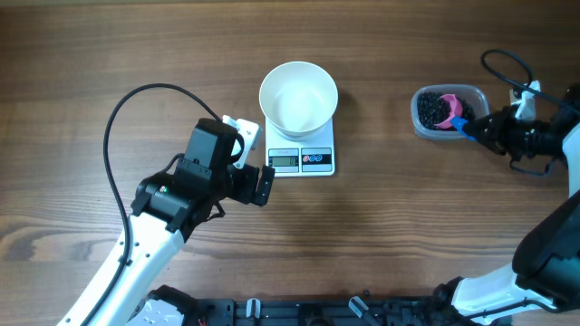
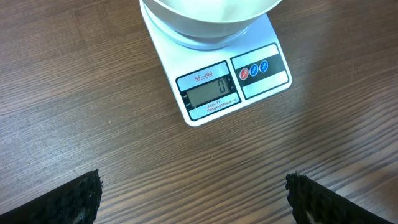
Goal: Scoop item into bowl and weigh 150g on scale
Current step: 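Dip the pink scoop into the black beans with the right gripper, then lift the filled scoop and carry it toward the white bowl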
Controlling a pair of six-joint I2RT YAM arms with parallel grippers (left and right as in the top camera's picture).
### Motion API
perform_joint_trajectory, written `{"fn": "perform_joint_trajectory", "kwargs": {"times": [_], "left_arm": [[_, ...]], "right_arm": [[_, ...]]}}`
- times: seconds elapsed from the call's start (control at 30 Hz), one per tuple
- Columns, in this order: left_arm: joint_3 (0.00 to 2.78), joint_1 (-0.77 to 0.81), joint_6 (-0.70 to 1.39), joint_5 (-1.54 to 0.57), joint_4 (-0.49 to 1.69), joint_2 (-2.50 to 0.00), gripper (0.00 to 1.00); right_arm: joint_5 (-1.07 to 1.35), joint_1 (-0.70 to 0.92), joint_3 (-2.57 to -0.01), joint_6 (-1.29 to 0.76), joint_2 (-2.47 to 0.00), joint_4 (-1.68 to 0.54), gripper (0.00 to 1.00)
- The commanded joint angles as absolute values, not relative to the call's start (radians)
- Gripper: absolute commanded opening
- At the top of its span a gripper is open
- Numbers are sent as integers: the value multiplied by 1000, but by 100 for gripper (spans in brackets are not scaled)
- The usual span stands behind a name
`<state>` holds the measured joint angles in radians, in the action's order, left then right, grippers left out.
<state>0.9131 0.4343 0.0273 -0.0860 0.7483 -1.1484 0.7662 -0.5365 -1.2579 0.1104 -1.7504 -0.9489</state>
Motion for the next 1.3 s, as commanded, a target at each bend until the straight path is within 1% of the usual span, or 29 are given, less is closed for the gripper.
{"fn": "perform_joint_trajectory", "kwargs": {"times": [0.0, 0.67, 1.1, 1.27], "left_arm": [[903, 430, 14, -77, 748, -1152, 100], [903, 430, 15, -77, 748, -1152, 100], [903, 430, 15, -77, 748, -1152, 100], [903, 430, 15, -77, 748, -1152, 100]], "right_arm": [[857, -532, -1250, 132, -1774, -950, 4], [892, -534, -1250, 121, -1775, -918, 4], [901, -605, -1250, 123, -1775, -923, 4], [950, -624, -1250, 129, -1775, -927, 4]]}}
